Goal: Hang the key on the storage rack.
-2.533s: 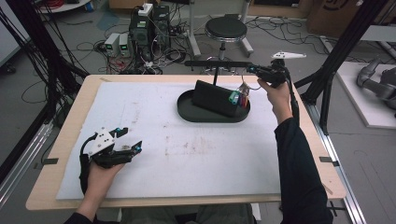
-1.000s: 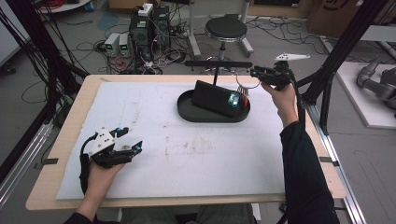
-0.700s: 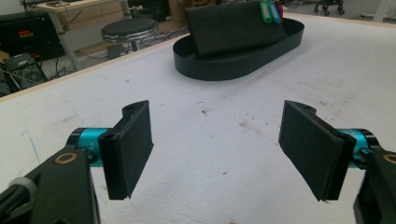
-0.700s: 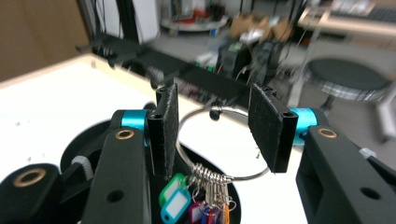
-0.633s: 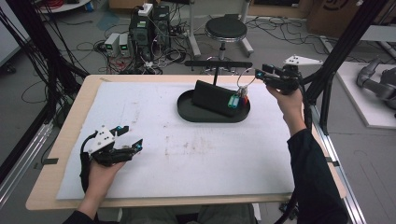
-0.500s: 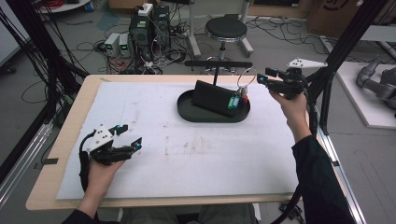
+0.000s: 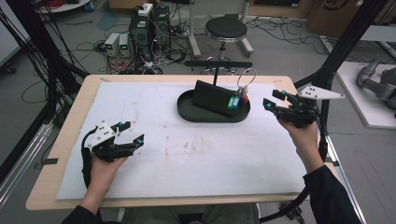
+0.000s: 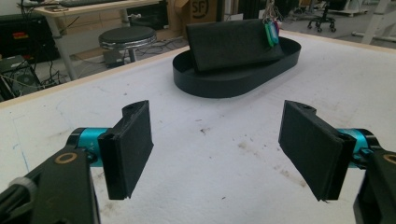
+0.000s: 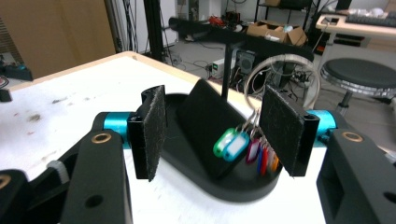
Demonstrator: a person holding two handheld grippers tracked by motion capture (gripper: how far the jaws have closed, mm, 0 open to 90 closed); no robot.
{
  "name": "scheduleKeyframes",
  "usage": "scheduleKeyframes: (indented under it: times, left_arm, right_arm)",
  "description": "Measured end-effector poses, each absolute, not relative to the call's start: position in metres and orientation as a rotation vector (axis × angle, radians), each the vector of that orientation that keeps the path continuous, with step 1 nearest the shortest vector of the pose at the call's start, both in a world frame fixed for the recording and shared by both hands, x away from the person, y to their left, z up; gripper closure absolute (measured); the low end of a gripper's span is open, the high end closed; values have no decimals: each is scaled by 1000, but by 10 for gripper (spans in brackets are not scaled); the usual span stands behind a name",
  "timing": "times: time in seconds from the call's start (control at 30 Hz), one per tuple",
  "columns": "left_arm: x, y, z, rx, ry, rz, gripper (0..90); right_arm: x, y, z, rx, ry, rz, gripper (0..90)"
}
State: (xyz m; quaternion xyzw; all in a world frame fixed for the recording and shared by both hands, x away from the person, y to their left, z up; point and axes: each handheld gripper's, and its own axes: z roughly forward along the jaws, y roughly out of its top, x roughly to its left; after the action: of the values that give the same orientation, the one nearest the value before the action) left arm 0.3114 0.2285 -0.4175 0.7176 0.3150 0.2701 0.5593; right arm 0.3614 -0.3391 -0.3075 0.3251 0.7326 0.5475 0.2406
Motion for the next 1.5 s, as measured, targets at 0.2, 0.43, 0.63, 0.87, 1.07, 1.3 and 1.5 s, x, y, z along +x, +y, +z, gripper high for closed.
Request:
scheduleKeyframes:
  times: [0.2,0.43,0.63,0.87,1.07,1.3,1.5]
  left_arm:
    - [313,227,-418,1697,738,632,257]
    - [312,233,-419,1688,758,631,257]
    - [311,237,-421,1685,767,628,257]
    - [313,232,-424,1695,765,604,257]
    - [311,228,-423,1697,764,602,257]
    - [308,233,-421,1704,788,611,257]
    - [306,235,-422,1710,794,621,257]
  right_arm:
    - [342,-354,-332,960,1973,1533,404]
    - [329,-365,-352,1010,1928,1566,378]
    - [319,-366,-380,1041,1898,1577,366]
    - [321,-360,-401,1084,1959,1465,363]
    - [320,-366,-404,1125,1932,1460,357]
    - [322,-369,-408,1141,1947,1413,357]
    - [323,-366,-410,1123,1973,1373,357]
